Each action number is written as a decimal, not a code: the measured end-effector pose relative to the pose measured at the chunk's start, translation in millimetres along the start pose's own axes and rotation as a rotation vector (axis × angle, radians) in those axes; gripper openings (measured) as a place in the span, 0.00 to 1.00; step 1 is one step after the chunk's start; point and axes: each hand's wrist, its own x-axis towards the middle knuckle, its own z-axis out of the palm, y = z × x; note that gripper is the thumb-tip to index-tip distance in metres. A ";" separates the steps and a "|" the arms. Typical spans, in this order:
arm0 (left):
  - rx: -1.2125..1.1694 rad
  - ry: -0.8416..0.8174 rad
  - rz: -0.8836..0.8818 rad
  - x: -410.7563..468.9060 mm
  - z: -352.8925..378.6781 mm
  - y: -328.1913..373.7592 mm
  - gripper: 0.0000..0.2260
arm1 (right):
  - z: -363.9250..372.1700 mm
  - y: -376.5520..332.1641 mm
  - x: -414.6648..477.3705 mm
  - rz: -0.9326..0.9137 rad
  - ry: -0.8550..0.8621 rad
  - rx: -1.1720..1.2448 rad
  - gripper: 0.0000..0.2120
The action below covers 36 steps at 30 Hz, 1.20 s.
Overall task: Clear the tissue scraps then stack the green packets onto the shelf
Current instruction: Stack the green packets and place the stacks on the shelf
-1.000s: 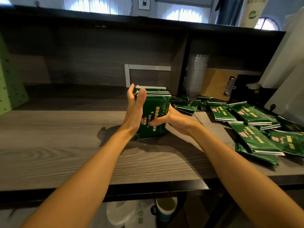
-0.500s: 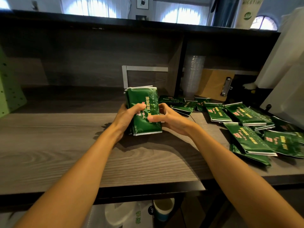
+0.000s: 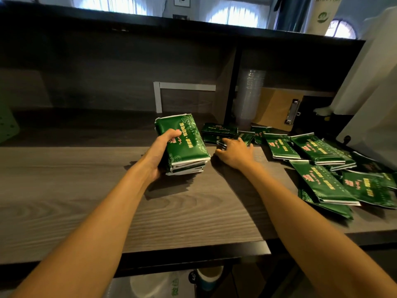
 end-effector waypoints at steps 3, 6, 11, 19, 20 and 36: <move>-0.008 0.009 0.007 0.1 -0.6 0.6 0.09 | -5.5 -2.5 -9.9 -0.108 0.123 0.164 0.13; 0.001 0.023 0.020 -2.2 -2.7 1.1 0.09 | -9.1 -5.9 -21.0 -0.112 0.239 0.388 0.14; 0.009 0.045 0.031 -7.6 -7.6 2.3 0.09 | -7.7 -11.5 -26.4 -0.089 0.333 0.562 0.11; 0.069 0.047 0.044 -5.9 -7.9 -0.1 0.10 | -4.7 -4.7 -24.2 0.221 0.028 0.195 0.52; 0.073 0.048 0.044 -5.0 -7.9 -0.5 0.10 | -5.4 -5.5 -23.3 0.199 0.014 0.232 0.51; 0.055 0.304 0.235 -0.5 -8.3 2.9 0.23 | -26.5 -20.5 -31.8 0.101 0.037 1.438 0.06</move>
